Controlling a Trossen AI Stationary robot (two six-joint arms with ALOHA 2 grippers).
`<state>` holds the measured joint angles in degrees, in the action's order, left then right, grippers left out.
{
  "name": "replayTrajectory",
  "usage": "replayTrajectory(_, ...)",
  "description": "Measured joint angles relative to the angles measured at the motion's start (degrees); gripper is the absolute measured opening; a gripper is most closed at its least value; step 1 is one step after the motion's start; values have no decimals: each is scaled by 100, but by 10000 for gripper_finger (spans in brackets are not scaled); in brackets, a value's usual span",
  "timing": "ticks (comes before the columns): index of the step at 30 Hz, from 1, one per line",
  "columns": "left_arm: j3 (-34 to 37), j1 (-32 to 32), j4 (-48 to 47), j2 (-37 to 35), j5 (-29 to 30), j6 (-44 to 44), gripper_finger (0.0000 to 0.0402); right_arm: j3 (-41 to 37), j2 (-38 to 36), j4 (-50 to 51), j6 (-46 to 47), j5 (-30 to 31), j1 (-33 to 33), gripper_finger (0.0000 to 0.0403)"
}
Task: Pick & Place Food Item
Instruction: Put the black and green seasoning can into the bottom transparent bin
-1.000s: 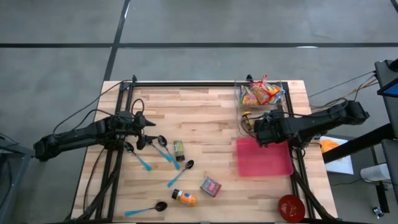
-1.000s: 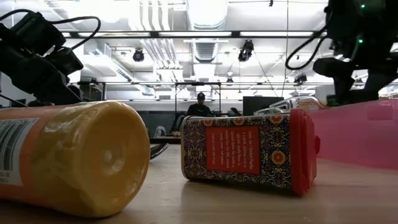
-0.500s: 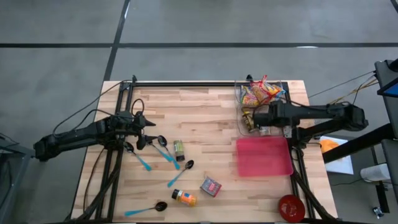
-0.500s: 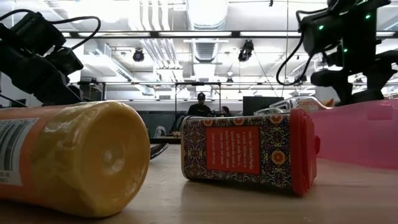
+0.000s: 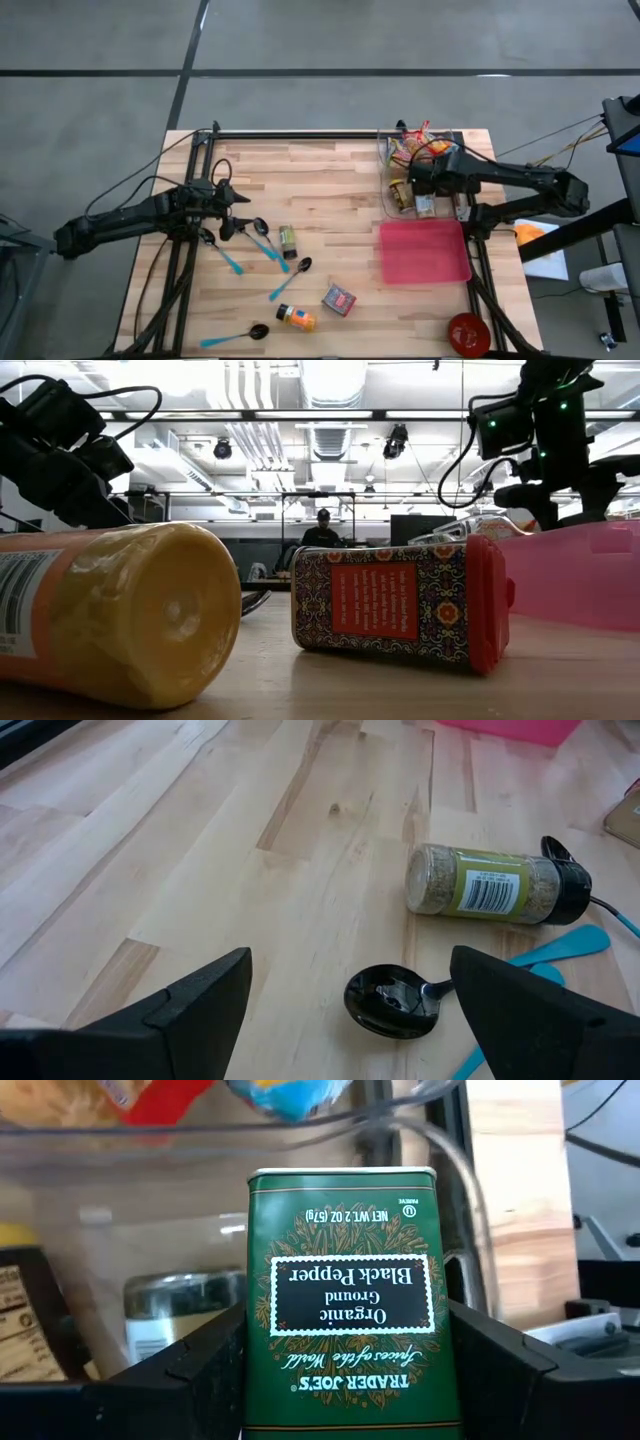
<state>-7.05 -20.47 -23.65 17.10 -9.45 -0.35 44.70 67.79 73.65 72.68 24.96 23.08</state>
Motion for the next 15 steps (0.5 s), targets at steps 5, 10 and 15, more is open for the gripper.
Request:
replayTrajectory(5,0,0,1,-2,2,-1,345,-1,213,-248,-109,-14,3,262)
replayTrajectory(10,-2,0,1,0,0,1,345,-1,714,-306,-145,-12,64,262)
replayTrajectory(15,-2,0,-1,0,1,1,345,-3,1165,-296,-278,32,62,262)
